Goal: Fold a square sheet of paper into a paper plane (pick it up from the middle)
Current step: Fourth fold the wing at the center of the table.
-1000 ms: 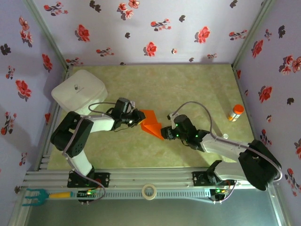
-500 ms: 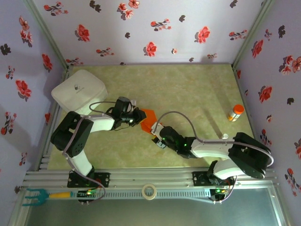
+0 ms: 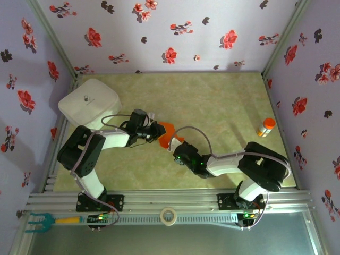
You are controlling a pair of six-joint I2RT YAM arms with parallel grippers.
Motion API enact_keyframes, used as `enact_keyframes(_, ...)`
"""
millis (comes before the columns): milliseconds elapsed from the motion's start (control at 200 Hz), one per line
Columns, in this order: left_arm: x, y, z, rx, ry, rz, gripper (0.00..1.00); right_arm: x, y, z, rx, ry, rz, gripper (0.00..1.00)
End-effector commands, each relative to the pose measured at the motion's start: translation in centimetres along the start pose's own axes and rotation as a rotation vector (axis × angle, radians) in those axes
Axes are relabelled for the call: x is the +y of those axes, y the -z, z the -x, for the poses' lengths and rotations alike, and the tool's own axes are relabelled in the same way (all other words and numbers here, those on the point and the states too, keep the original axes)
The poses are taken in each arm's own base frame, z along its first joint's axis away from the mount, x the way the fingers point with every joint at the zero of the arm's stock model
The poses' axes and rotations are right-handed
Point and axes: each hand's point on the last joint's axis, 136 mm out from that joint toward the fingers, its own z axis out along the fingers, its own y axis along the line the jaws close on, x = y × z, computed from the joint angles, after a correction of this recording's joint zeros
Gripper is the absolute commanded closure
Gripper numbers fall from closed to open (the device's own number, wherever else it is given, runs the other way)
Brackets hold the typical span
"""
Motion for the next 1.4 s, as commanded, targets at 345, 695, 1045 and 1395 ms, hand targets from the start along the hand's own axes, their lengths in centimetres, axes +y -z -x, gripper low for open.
enact_keyframes(345, -1.2, 0.2, 0.5, -0.002, -0.002, -0.041, 0.88, -0.1, -0.6, 1.0, -0.038, -0.074, -0.031, 0.73)
enact_keyframes(695, -1.3, 0.3, 0.6, -0.006, -0.002, -0.040, 0.94, -0.2, -0.6, 0.4, -0.036, -0.104, -0.039, 0.77)
enact_keyframes(1045, -1.3, 0.3, 0.6, -0.004, 0.001, -0.038, 0.99, -0.3, -0.7, -0.1, -0.040, -0.146, -0.007, 0.75)
enact_keyframes(1395, -1.1, 0.2, 0.5, -0.002, 0.005, -0.032, 0.99, -0.4, -0.6, -0.3, -0.043, -0.161, 0.005, 0.82)
